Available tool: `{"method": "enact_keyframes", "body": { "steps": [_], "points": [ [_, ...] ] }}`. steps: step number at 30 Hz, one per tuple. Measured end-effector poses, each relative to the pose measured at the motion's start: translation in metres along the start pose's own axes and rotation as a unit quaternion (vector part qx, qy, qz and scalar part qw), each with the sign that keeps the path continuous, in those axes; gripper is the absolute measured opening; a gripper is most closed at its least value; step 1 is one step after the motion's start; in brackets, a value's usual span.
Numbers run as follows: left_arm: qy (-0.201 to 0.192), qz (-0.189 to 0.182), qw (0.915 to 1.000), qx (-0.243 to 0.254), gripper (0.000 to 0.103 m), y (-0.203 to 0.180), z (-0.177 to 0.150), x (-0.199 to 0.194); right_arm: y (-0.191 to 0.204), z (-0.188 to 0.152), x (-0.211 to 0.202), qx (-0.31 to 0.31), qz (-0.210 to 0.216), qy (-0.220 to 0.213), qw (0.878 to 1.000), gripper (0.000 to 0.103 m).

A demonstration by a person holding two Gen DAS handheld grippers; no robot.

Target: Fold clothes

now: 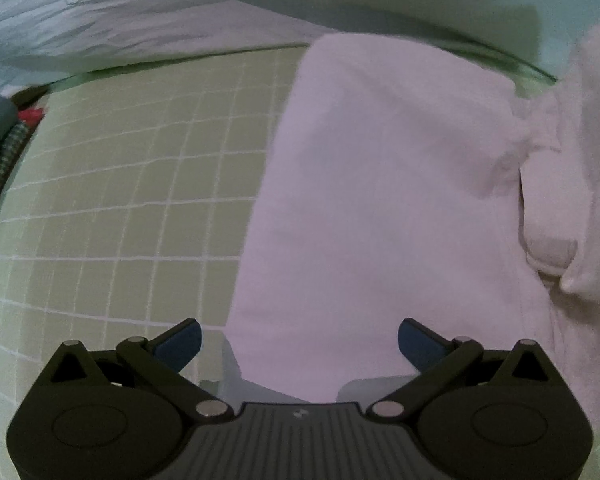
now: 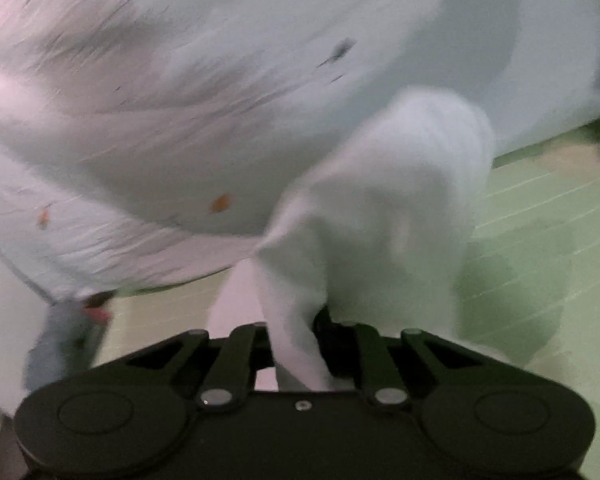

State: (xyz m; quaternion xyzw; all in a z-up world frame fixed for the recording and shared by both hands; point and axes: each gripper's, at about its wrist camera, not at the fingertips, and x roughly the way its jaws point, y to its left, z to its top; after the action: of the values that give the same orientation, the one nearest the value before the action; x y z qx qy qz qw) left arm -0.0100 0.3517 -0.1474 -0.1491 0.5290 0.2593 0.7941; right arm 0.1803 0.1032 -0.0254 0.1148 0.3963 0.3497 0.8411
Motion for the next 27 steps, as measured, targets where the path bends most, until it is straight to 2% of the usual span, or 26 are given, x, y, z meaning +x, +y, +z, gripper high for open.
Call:
{"method": "enact_keyframes", "body": {
  "steps": [2, 5, 6, 8, 10, 14, 15, 17, 18, 19, 22, 23, 25, 27],
  "points": [
    [0.001, 0.002, 0.9999, -0.011, 0.103, 0.005, 0.001, 0.000, 0.011, -0.012, 0.034, -0.002, 0.019, 0.028, 0.999, 0.013],
    [0.006, 0.008, 0.9997, -0.021, 0.103, 0.012, 0.005, 0.005, 0.006, -0.042, 0.090, 0.020, 0.024, 0.089, 0.996, 0.010],
    [0.008, 0.009, 0.9996, -0.025, 0.103, 0.012, 0.005, 0.004, 0.005, -0.051, 0.101, 0.013, 0.025, 0.095, 0.995, 0.009],
    [0.005, 0.008, 0.9996, -0.029, 0.103, 0.017, 0.006, 0.003, 0.017, -0.056, 0.106, -0.027, 0.013, 0.091, 0.995, 0.009],
    [0.002, 0.006, 0.9994, -0.033, 0.103, 0.020, 0.005, 0.001, 0.022, -0.051, 0.105, -0.029, 0.013, 0.096, 0.995, 0.014],
    [-0.005, -0.005, 0.9990, -0.045, 0.103, 0.022, 0.005, -0.007, 0.004, -0.040, 0.096, 0.041, 0.051, 0.095, 0.993, 0.018],
    [-0.009, -0.010, 0.9989, -0.045, 0.103, 0.021, 0.006, -0.010, -0.001, -0.037, 0.092, 0.058, 0.063, 0.093, 0.992, 0.022],
    [-0.018, -0.014, 0.9989, -0.040, 0.103, 0.018, 0.008, -0.017, -0.009, -0.034, 0.078, 0.092, 0.091, 0.085, 0.988, 0.039],
    [-0.022, -0.016, 0.9989, -0.039, 0.103, 0.017, 0.011, -0.018, -0.013, -0.033, 0.070, 0.111, 0.109, 0.073, 0.985, 0.063],
    [-0.025, -0.016, 0.9989, -0.037, 0.103, 0.017, 0.014, -0.018, -0.017, -0.032, 0.062, 0.131, 0.128, 0.060, 0.981, 0.082],
    [-0.036, -0.029, 0.9983, -0.035, 0.103, 0.013, 0.022, -0.023, -0.026, -0.027, 0.042, 0.177, 0.156, 0.029, 0.971, 0.093],
    [-0.040, -0.034, 0.9980, -0.035, 0.103, 0.011, 0.025, -0.025, -0.034, -0.026, 0.034, 0.186, 0.154, 0.023, 0.970, 0.093],
    [-0.043, -0.041, 0.9976, -0.036, 0.103, 0.008, 0.029, -0.026, -0.047, -0.026, 0.023, 0.194, 0.141, 0.014, 0.971, 0.093],
    [-0.044, -0.048, 0.9971, -0.040, 0.103, 0.005, 0.033, -0.029, -0.054, -0.028, 0.016, 0.190, 0.098, 0.005, 0.977, 0.094]
  ]
}}
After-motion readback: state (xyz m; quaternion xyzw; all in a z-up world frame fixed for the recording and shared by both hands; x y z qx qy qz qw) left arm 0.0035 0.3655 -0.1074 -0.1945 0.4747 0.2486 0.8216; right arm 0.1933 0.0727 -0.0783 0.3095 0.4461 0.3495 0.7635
